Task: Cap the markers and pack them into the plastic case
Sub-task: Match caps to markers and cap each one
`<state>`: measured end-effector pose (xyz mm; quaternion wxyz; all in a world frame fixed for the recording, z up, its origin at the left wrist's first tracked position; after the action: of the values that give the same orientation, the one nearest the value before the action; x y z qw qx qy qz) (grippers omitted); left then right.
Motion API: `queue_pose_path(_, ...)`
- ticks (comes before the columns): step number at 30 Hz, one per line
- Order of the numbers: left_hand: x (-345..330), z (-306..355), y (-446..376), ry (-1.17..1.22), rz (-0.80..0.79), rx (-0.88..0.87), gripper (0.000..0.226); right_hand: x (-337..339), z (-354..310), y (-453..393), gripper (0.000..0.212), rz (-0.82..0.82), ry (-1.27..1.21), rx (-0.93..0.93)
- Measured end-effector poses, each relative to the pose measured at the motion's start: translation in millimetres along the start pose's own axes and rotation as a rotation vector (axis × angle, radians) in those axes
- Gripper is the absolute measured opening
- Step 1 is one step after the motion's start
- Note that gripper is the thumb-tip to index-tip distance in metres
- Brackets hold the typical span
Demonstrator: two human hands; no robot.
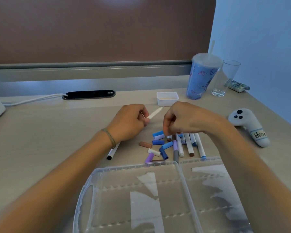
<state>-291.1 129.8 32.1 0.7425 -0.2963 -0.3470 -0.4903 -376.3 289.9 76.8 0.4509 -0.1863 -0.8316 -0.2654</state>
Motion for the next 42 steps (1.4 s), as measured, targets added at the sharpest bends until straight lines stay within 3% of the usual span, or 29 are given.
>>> queue_pose_path(6,24.0,1.1,29.9,0.472,-0.072,0.097,0.023,-11.5,-4.7,-6.4,0.011,0.039,0.016,0.048)
queue_pose_path(10,30.4,-5.2,35.3,0.656,-0.158,0.232,0.023,-20.8,-6.0,-14.0,0.009,0.083,0.113,0.041)
queue_pose_path(16,32.7,-15.5,39.4,0.714,-0.226,0.304,0.017,-25.2,-4.2,-15.8,0.006,0.115,0.227,0.038)
queue_pose_path(24,25.2,-22.6,37.5,0.666,-0.238,0.298,0.013,-30.3,-0.1,-18.4,0.018,0.085,0.329,0.062)
queue_pose_path(34,19.8,-19.7,39.2,0.528,-0.253,0.213,0.01,-9.8,8.5,-10.9,0.01,0.309,-0.367,0.083)
queue_pose_path(42,18.9,-11.8,42.9,0.509,-0.268,0.171,0.011,-12.6,4.0,-6.6,0.006,0.309,-0.434,0.113)
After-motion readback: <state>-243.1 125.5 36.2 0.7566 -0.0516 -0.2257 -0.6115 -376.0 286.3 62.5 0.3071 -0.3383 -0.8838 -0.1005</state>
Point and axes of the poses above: each hand's wrist, its own y-axis away from the middle knuckle, its own x-axis out of the back of the hand, z = x × y, the point moved 2 cm from there along -y, towards the middle knuckle, and after that the axes turned 1 degree about -z, right-handed, at the moved point
